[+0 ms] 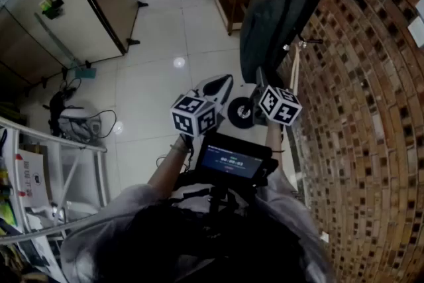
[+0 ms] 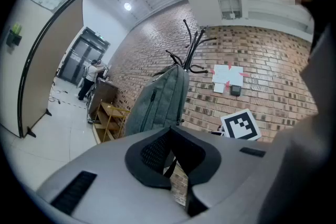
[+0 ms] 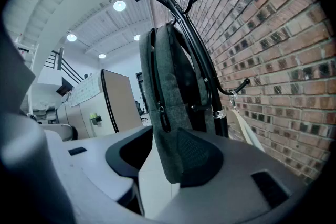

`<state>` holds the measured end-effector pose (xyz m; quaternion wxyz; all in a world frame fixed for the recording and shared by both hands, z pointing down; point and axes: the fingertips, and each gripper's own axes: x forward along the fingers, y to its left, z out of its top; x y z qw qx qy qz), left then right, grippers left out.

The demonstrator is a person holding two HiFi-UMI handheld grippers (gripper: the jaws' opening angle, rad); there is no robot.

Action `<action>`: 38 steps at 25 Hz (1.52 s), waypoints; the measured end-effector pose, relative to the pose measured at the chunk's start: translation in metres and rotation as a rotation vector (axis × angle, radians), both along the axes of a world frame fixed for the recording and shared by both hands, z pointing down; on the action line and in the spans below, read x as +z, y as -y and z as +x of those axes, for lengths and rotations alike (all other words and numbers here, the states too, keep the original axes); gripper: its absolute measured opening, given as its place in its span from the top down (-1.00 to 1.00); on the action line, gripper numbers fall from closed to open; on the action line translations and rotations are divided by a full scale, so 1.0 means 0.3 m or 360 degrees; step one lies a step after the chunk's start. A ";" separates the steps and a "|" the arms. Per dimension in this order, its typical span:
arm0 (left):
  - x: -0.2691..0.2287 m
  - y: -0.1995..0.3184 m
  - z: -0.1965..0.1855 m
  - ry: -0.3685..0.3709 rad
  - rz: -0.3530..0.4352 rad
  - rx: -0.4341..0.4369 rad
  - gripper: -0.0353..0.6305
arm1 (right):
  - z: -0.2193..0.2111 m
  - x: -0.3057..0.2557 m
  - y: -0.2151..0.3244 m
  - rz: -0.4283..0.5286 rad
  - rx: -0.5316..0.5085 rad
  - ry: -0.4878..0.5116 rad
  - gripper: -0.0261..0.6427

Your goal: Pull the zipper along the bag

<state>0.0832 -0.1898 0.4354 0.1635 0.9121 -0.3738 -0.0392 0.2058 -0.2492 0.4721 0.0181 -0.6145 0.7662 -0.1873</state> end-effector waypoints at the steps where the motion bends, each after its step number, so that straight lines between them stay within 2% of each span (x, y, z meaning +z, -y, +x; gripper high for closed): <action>1: 0.000 0.002 -0.001 0.0001 -0.0001 -0.0001 0.88 | 0.004 0.004 0.007 -0.0011 0.0035 -0.0001 0.46; 7: 0.013 0.022 -0.022 -0.0005 -0.0017 -0.0012 0.87 | -0.005 0.001 0.046 -0.0064 0.0205 -0.0020 0.46; 11: 0.026 0.028 -0.041 -0.0011 -0.0035 -0.0026 0.87 | -0.022 -0.007 0.046 -0.0088 0.0231 -0.0022 0.52; 13: 0.030 0.030 -0.048 -0.0022 -0.0042 -0.0034 0.87 | -0.021 -0.021 0.037 -0.0088 0.0231 0.0003 0.62; 16: 0.032 0.035 -0.057 -0.0034 -0.0047 -0.0044 0.87 | -0.018 -0.049 0.027 -0.0060 0.0218 0.0078 0.79; 21: 0.028 0.032 -0.066 -0.0052 -0.0047 -0.0045 0.87 | -0.026 -0.077 0.001 -0.0009 0.0167 0.0261 0.82; 26: 0.031 0.021 -0.074 -0.0055 -0.0049 -0.0029 0.87 | -0.015 -0.097 -0.030 0.0084 0.0205 0.0406 0.86; 33: 0.047 0.016 -0.088 -0.0067 -0.0071 -0.0029 0.87 | -0.015 -0.101 0.002 0.0146 0.0146 0.0646 0.91; 38: 0.044 0.015 -0.104 -0.0068 -0.0064 -0.0025 0.87 | -0.012 -0.101 0.013 0.0145 0.0149 0.0650 0.93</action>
